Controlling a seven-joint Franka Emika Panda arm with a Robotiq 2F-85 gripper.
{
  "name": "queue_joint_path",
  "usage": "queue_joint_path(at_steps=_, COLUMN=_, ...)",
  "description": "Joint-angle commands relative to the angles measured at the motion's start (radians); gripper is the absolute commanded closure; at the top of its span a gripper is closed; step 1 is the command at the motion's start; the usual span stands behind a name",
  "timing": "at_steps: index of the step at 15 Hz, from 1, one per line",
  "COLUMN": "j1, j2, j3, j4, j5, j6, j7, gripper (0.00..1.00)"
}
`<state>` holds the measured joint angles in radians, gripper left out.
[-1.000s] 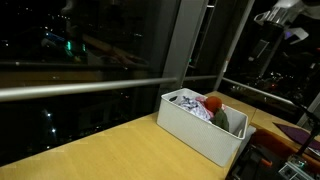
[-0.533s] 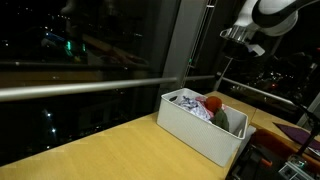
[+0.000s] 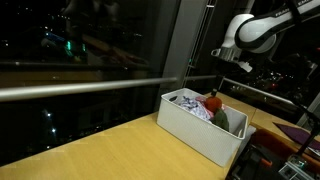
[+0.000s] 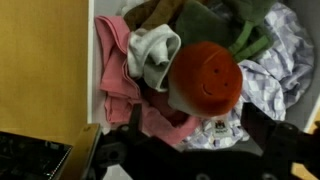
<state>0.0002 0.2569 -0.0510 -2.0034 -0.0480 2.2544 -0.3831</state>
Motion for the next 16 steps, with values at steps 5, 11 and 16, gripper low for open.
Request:
queue_joint_path(at_steps=5, j1=-0.034, j2=0.093, j3=0.060, j4=0.012, j5=0.064, j6=-0.032, j7=-0.008, gripper=0.00)
queue_joint_path(at_steps=11, j1=-0.066, j2=0.135, j3=0.050, j4=-0.031, j5=0.069, j6=0.019, j7=0.010, gripper=0.00)
queue_joint_path(at_steps=16, j1=-0.054, j2=0.179, j3=0.057, j4=0.015, j5=0.044, j6=0.023, j7=0.046, gripper=0.00)
